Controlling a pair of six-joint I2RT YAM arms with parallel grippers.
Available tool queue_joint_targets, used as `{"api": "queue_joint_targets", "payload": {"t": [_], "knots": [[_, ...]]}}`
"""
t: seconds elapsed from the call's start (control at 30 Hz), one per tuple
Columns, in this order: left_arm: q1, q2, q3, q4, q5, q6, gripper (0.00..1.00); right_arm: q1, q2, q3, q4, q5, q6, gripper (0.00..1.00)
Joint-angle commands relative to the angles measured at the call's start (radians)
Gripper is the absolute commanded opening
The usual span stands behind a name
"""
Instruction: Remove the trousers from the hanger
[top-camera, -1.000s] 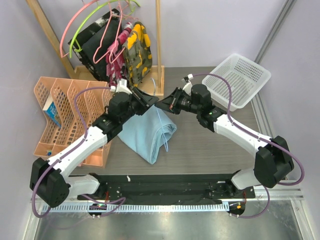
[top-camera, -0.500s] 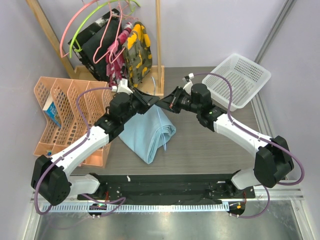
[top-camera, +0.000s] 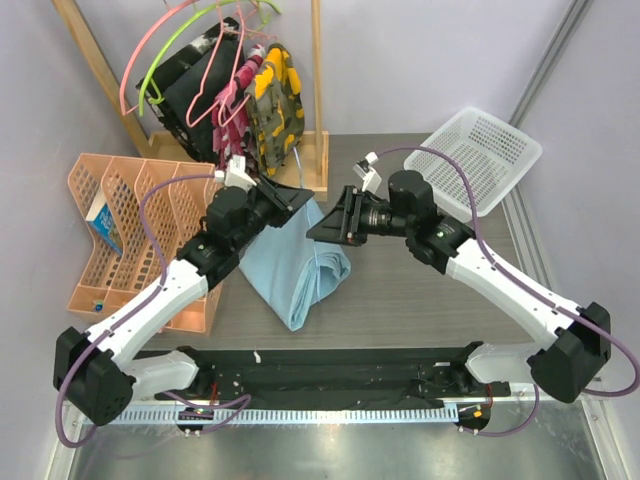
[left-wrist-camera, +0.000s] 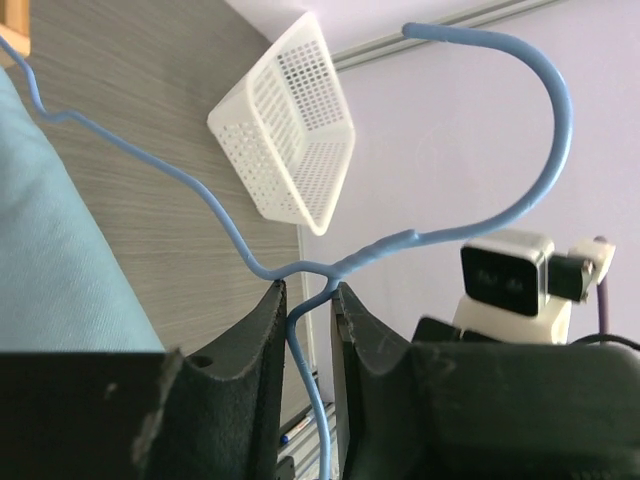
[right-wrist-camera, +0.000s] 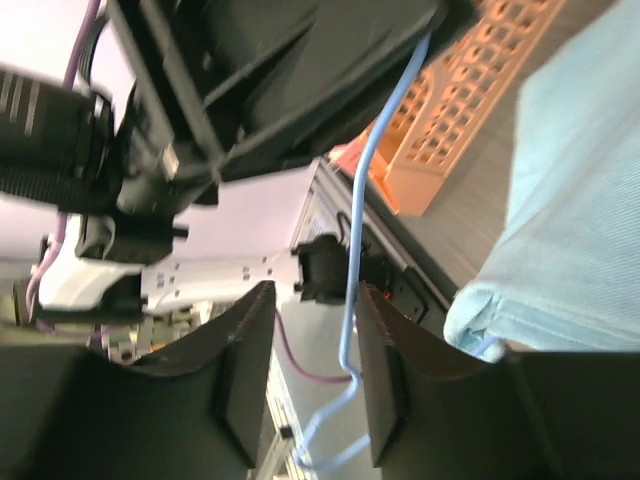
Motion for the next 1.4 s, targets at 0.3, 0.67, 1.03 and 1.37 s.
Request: {"api": "queue_joint_targets", "payload": {"t": [0.3,0.67,1.03,1.37], "knots": [[-0.018,-0.131,0.024,0.035,-0.052,-0.015,0.0,0.093,0.025,0.022,0.1,-0.037,0.032,0.25],[-0.019,-0.142,0.017,0.056,0.074,-0.129,0.27,0.099,-0.051,-0.018,0.262,-0.063,0.075,0.01],[-0.026,-0.159,0.04,-0.011,0.14,-0.16,0.36,0.099,-0.062,-0.018,0.299,-0.059,0.069,0.01],[-0.035,-0.173,0.049,-0.047,0.101,-0.164,0.25,0.113,-0.054,0.014,0.264,-0.082,0.057,0.01]]}}
